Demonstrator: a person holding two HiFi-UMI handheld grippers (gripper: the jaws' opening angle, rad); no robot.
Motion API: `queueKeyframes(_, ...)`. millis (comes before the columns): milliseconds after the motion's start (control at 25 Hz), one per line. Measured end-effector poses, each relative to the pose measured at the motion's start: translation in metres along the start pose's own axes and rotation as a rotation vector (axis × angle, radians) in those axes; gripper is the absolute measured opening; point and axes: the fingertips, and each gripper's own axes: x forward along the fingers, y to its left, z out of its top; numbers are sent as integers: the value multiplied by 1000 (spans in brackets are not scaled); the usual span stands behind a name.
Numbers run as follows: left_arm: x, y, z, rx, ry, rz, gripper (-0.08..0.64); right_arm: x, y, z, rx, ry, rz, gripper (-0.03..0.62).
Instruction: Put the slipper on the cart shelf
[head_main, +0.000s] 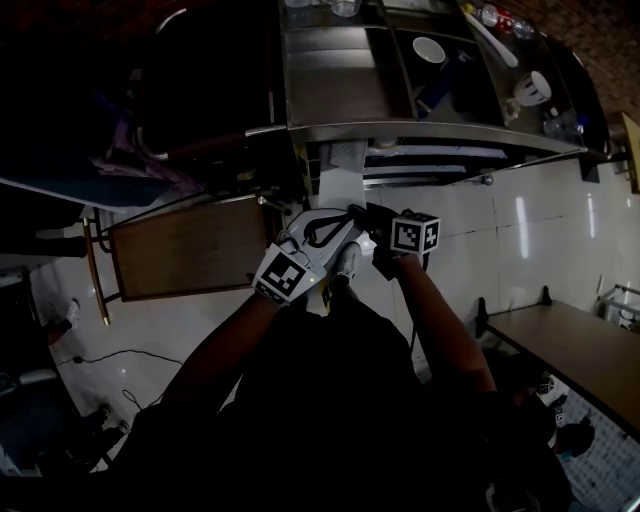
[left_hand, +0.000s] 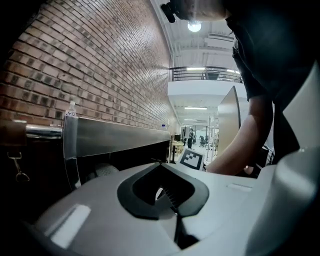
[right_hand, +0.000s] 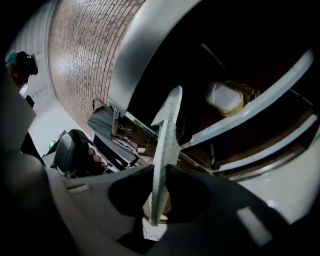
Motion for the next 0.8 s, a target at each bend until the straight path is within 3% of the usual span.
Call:
queueKeyframes(200,18,11,-15,11,21,29,0,29,-36,22,-48,5,-14,64)
queueKeyframes(360,24,25,-30,-61,10,63,0,52,-59,39,-62,10,-15,64)
queueKeyframes(520,29,38,-37,-45,24,89,0,69,-73,61,-93,-18,-9,64)
queueKeyframes(800,47,59,-39,-46,14,121,0,86,-94,88,-61,-82,27,64)
